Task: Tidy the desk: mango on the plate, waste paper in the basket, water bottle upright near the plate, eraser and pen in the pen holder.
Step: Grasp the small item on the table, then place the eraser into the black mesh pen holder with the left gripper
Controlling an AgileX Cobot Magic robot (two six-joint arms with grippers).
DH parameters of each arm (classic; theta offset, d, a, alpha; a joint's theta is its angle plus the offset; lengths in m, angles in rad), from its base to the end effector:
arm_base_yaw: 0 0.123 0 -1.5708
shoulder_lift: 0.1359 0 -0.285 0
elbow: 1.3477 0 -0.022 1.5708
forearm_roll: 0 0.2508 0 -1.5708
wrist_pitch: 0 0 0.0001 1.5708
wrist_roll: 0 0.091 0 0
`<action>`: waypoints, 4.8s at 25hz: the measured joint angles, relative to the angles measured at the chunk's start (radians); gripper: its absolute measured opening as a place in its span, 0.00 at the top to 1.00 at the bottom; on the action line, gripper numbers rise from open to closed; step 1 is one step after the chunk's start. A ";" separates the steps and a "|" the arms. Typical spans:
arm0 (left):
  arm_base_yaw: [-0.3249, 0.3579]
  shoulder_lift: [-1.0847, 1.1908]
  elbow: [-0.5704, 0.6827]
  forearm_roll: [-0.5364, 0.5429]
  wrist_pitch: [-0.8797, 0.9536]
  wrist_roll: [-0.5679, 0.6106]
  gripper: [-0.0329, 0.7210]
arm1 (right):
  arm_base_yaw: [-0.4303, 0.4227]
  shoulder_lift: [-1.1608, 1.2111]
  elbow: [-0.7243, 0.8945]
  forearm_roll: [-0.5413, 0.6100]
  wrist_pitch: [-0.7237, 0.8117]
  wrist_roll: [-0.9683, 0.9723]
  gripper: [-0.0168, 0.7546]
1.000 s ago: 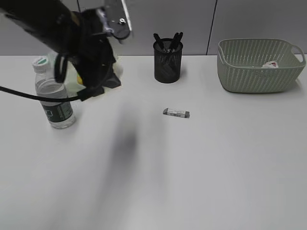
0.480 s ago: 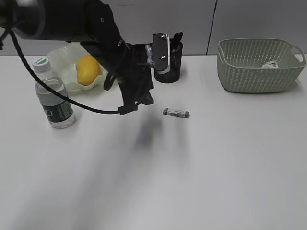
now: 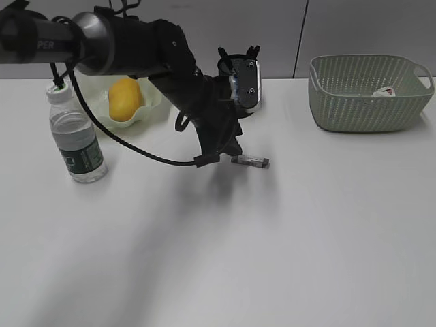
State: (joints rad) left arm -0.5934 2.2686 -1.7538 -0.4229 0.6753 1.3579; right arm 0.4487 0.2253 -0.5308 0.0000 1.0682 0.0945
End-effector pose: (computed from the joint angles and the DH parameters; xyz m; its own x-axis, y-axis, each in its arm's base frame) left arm 0.3943 -0.2942 0.1539 0.1713 0.8779 -0.4471 0.9531 -0.0328 0.3008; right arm 0.0249 0.0120 0.2830 -0.6018 -0.1850 -0.7769 -0.3787 0.9226 0.0736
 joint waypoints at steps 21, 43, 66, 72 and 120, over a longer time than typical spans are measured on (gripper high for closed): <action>-0.001 0.044 -0.010 -0.078 -0.097 0.096 0.60 | 0.000 0.000 0.000 0.000 0.000 0.009 0.37; -0.010 0.084 -0.011 -0.286 -0.111 0.328 0.43 | 0.000 0.000 0.001 0.000 -0.001 0.016 0.44; 0.058 0.131 -0.018 -0.302 0.003 0.285 0.55 | 0.000 0.000 0.001 0.000 -0.004 0.016 0.46; 0.058 0.154 -0.039 -0.347 0.037 0.264 0.60 | 0.000 0.000 0.001 0.000 -0.004 0.016 0.46; 0.285 0.148 -0.411 -0.764 0.054 0.014 0.77 | 0.000 0.000 0.001 0.000 -0.013 0.020 0.50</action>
State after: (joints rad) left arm -0.3082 2.4169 -2.1653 -1.1864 0.7290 1.3720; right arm 0.4487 0.2253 -0.5294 0.0000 1.0557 0.1147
